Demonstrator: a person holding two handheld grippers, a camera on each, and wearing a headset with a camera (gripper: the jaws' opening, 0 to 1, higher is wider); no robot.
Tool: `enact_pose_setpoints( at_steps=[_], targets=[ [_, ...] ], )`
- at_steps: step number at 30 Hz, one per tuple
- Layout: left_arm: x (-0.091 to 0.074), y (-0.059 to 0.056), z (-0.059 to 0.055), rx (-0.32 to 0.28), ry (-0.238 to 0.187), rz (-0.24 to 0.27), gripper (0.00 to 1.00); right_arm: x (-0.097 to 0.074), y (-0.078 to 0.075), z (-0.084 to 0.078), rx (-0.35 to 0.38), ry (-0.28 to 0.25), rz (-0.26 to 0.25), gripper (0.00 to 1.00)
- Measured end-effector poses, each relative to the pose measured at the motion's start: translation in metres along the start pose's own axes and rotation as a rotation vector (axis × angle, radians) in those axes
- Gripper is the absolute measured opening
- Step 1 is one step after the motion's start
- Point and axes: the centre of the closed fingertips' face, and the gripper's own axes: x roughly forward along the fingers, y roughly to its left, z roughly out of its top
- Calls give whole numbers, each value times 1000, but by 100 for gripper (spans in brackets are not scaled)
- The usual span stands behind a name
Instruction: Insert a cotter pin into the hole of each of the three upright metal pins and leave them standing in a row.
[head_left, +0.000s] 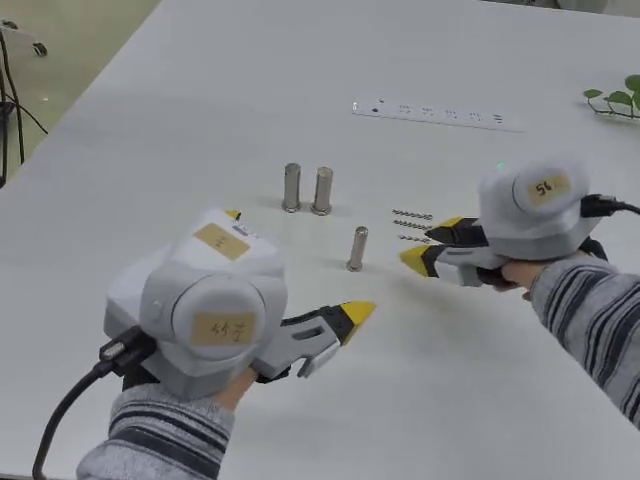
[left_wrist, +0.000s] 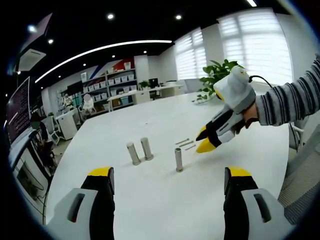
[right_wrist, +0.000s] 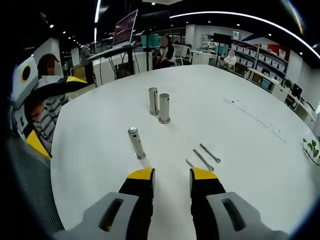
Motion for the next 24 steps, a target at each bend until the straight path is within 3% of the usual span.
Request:
enact_pose_setpoints(
  at_steps=[13, 20, 24],
  targets=[
    [-1, 5, -2, -4, 9, 12, 89, 11, -21, 0, -44, 121, 71, 17],
    [-2, 3, -4, -10, 16, 2, 86, 22, -27, -12, -96, 201, 116, 13],
    [-2, 2, -5, -12, 20, -2, 86, 26, -30, -17, -102, 231, 116, 12]
  ],
)
